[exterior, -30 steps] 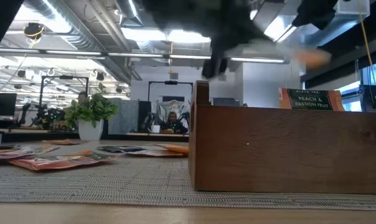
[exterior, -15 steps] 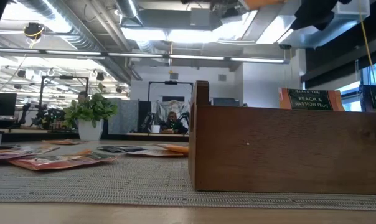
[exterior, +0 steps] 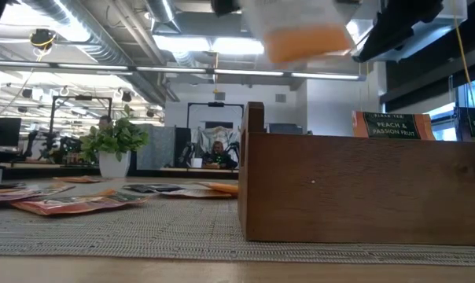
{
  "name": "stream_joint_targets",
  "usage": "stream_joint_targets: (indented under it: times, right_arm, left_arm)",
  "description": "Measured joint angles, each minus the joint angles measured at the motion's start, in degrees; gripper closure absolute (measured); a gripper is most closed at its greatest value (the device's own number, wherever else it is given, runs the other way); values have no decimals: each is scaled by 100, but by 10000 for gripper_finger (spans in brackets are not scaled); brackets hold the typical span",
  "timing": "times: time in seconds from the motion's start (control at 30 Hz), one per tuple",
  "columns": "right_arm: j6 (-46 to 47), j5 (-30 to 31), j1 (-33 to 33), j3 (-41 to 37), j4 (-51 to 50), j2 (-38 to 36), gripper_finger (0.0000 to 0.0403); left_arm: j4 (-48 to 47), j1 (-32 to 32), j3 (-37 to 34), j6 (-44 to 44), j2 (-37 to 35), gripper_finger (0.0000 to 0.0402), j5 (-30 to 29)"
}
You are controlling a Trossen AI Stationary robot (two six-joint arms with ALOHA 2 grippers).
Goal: Pick & Place Tea
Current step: Put the orange tea bag into the left compartment of the wooden organizer
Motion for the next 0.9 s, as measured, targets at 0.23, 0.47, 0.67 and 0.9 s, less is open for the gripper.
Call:
stream_joint_targets:
  times: [0.23,0.47,0.67,0.9]
  right_arm:
    - [13,-4,2,-2,96,253,254]
    - [21,-45,2,-2,113,301,254]
    - [4,-46,2,-2,102,299,254]
    - [-2,-50,2,-2,87,299,254]
  left_arm:
    - [95,-15,-4,9,323,398,-35]
    - [58,14,-7,254,451,398,-178]
    - [121,89,-2,466,591,398,-179]
    - [69,174,-4,531,686,398,-153]
